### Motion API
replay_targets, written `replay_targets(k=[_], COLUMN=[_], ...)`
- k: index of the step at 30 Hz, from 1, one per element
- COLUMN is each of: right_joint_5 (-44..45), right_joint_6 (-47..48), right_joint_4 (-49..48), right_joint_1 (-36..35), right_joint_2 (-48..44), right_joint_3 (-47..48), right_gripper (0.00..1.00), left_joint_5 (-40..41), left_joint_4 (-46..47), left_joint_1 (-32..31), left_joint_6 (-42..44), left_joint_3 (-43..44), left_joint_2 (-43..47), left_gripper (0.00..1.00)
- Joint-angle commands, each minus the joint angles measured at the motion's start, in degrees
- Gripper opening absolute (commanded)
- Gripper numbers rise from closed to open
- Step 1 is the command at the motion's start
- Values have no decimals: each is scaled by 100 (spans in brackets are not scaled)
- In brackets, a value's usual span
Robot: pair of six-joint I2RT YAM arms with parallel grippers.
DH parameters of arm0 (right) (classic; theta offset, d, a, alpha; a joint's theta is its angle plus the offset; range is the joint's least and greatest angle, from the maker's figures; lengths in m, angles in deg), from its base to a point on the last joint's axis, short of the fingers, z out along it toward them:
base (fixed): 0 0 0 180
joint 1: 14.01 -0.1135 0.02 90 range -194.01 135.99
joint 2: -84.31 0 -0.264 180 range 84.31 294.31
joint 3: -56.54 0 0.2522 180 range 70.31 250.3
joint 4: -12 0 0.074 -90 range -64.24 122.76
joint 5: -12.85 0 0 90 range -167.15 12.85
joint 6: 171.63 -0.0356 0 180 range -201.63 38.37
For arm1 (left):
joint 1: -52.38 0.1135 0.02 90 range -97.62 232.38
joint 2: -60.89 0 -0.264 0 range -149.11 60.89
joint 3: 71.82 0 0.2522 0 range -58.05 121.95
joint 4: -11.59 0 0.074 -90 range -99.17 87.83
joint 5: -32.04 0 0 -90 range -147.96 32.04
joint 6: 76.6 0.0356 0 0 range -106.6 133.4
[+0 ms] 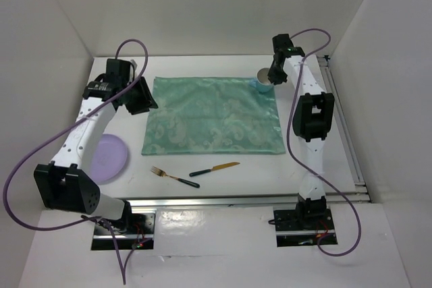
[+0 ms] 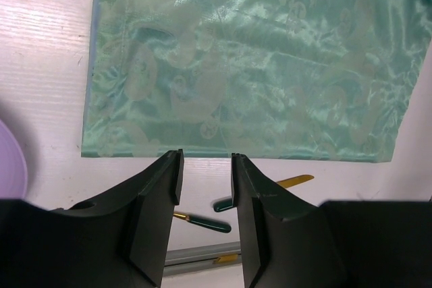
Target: Set the dinner table for one person
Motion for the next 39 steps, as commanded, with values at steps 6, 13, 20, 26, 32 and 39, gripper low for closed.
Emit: replay_targets(k=[6,13,20,26,32,39], right_joint_5=[-388,-493,-617,-678,-555,-897], right_joint_6=[1,115,220,273,475,528], right_joint_4=[-231,-502,-512,-512,-793,-1233], right_joint_1=[79,79,26,-26,-26,-132], right_joint_2=[-42,-130,-262,-1051,-2378,-3759], right_joint_3=[184,69,525,413,-457,-1969], right_gripper=[0,42,93,100,100,100], left_joint_5=[144,215,504,1110,1963,2596], left_joint_4=[20,-32,-216,-638,-1087,-744], left_joint_1=[-41,-41,-41,-41,195,530], left_joint_6=[122,69,-53,-659,-1161,-1064], left_joint_3=[-40,-40,-145,-505,-1137,-1236], left_joint_2=[-150,-202,-89,87,149,-534], left_gripper=[51,54,55,55,55,87])
